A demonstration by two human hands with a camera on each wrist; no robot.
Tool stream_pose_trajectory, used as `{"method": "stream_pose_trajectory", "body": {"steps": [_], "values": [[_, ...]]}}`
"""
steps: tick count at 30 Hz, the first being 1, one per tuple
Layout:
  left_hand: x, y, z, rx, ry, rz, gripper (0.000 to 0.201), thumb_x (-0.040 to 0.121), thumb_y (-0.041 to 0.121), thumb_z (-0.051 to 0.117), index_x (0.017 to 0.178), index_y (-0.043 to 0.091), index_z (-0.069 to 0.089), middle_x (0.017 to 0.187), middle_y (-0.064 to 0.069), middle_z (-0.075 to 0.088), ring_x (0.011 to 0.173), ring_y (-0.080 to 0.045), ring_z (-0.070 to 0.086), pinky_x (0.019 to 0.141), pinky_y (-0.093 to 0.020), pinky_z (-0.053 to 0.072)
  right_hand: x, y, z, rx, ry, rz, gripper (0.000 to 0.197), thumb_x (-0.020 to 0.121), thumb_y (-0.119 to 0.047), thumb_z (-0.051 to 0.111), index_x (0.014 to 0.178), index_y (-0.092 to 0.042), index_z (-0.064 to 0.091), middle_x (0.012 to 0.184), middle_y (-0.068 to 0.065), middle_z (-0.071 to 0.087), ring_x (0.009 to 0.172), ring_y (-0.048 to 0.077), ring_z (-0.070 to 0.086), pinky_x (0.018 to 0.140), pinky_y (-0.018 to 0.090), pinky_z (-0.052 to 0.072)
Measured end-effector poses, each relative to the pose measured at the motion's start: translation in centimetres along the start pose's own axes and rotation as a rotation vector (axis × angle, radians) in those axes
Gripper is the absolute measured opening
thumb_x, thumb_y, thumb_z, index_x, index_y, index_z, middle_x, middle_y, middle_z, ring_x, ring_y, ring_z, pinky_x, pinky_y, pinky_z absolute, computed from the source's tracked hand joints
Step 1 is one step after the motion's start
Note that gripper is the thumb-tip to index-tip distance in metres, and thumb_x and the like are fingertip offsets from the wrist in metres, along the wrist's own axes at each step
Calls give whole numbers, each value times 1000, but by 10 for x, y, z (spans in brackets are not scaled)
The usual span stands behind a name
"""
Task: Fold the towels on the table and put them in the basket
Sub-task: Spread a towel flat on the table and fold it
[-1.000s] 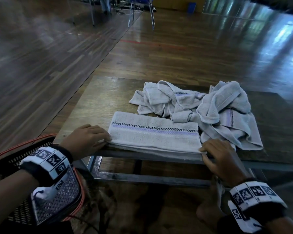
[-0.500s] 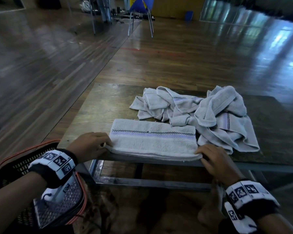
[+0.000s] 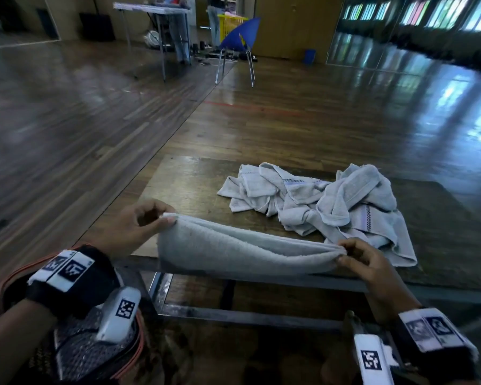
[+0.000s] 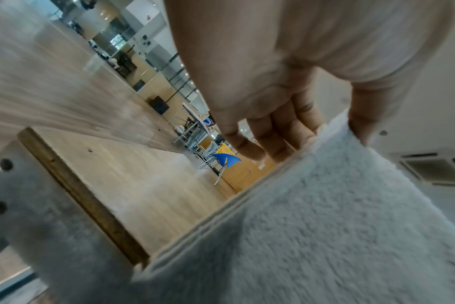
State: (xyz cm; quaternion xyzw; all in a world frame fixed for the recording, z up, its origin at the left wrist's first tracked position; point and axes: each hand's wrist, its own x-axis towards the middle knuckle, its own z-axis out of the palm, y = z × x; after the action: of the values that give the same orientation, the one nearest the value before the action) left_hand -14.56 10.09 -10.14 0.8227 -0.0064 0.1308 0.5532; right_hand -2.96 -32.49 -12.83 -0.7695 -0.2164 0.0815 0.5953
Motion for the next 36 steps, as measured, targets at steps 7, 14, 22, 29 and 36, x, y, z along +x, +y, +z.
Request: {"method": "stream_pose_trajectory", "body": {"steps": [7,14,22,29,36], "values": [[-4,2,-13,31,-111,-75,19,83,29,56,87,18,71,88,0,71,83,-3,64,73,-9,48,11,4,3,64,-9,166,24,90,-11,53,92,-24,73,93,-2,74,87,9,69,68,13,53],[19,-18,7,482,-17,-102,15,94,15,48,100,11,62,97,-3,64,92,-20,59,76,-23,43,51,11,45,-334,189,268,16,92,-17,51,88,-20,66,92,3,68,85,14,61,72,25,45],[45,-40,52,913,-97,26,35,90,24,50,125,27,51,134,5,50,122,-15,45,108,-40,29,66,15,121,-1140,101,-107,44,83,-25,52,127,-21,51,126,3,52,118,25,44,94,44,35],[63,-48,71,1056,-342,-20,33,92,25,45,124,22,52,128,-1,50,114,-21,50,94,-35,40,94,23,127,-1125,-41,-26,22,89,-29,50,108,-27,61,112,-6,60,110,17,51,95,39,29],[78,-45,67,888,-322,-125,10,87,21,57,95,20,64,103,1,60,90,-16,53,78,-29,45,100,16,118,-1042,-74,-58,7,88,-27,55,87,-23,60,93,-3,66,92,20,59,80,32,37]]}}
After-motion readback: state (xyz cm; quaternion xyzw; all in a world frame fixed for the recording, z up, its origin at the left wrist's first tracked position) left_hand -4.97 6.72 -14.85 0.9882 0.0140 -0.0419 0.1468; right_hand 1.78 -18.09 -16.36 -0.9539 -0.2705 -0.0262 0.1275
